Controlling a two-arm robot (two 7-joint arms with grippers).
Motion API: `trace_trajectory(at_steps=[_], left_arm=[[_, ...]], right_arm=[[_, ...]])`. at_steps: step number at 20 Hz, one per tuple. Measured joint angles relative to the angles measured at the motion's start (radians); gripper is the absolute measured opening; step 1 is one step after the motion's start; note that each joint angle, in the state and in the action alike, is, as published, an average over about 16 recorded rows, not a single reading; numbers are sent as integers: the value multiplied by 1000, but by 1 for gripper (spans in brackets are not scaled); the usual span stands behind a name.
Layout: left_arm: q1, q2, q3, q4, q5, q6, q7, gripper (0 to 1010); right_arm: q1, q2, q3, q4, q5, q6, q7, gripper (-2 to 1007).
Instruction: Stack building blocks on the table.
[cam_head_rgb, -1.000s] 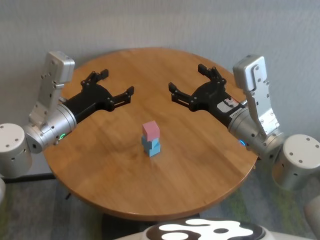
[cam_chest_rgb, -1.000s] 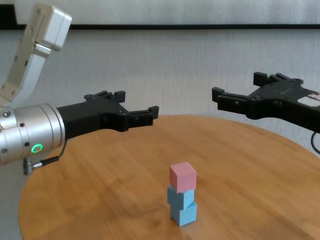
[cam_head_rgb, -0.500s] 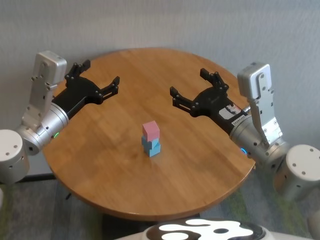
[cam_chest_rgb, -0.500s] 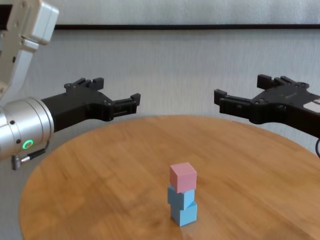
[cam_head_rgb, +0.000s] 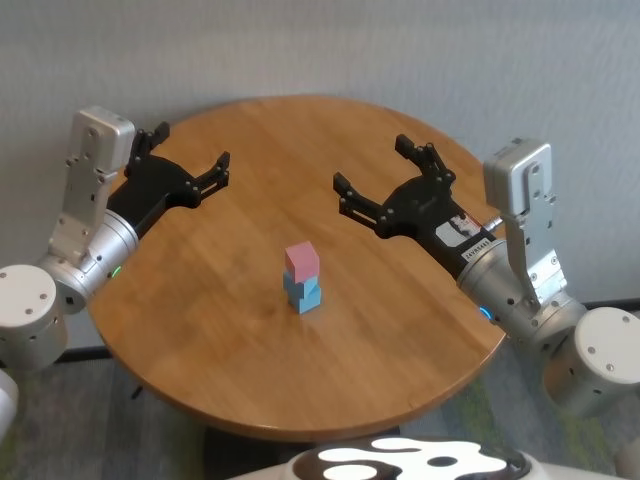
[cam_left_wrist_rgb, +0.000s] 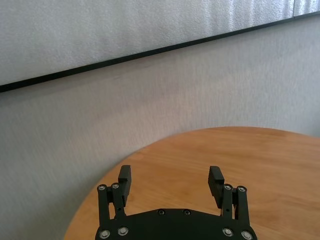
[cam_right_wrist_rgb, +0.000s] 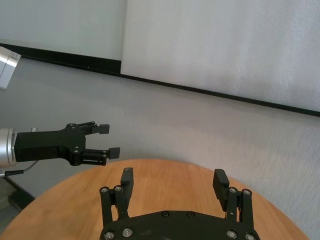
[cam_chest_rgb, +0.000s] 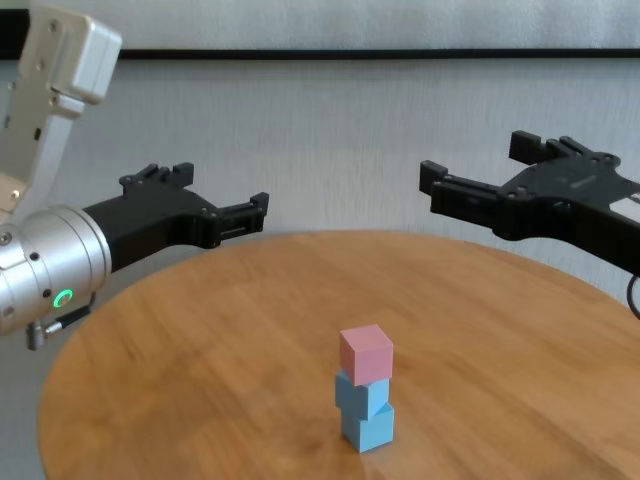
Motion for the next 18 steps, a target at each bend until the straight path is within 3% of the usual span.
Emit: trace_trajectory(at_steps=[9,18], left_arm=[[10,-20,-23,5,46,-21,47,1000],[5,-29,-29,18,62,-54,46,1000]], right_arm=[[-19,10,3,-23,-3,-2,-4,1005],[-25,18,3,-31,-13,5,-6,1005]])
